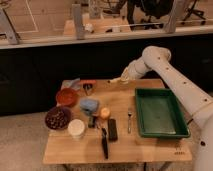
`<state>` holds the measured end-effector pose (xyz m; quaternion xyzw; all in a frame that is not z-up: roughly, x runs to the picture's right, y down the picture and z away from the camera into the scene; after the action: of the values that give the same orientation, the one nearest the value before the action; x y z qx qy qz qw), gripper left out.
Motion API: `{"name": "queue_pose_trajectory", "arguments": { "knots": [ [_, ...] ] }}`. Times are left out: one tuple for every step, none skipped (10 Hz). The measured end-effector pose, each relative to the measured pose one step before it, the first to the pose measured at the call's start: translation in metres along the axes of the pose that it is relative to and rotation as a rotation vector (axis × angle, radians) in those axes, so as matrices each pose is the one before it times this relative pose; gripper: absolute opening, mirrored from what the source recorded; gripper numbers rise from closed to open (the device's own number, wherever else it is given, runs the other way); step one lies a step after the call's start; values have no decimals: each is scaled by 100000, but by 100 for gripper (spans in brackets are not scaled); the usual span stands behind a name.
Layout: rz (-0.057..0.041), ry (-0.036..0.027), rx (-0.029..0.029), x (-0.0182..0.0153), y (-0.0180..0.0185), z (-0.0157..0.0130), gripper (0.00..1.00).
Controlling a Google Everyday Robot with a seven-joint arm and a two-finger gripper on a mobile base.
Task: Place banana in table surface
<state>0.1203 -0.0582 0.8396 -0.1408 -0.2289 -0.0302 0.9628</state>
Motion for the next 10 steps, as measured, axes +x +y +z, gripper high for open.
{"name": "queue_pose_trajectory", "arguments": {
  "knots": [
    [-199, 1978, -572, 302, 164, 764, 0],
    [-338, 3225, -1155, 541, 270, 1359, 0],
    [-344, 1785, -1098, 136, 158, 1060, 0],
    [-391, 1801, -1510, 136, 212, 1172, 0],
    [-637, 2488, -1732, 144, 270, 1298, 0],
    [-1192, 3110, -1859, 89, 452, 1483, 0],
    [-1030, 2476, -1683, -17, 373, 1208, 0],
    [-794, 1547, -1585, -72, 342, 1031, 0],
    [-626, 1303, -1975, -40, 406, 915, 2],
    [-136, 1186, -1705, 42, 254, 464, 9]
  ]
}}
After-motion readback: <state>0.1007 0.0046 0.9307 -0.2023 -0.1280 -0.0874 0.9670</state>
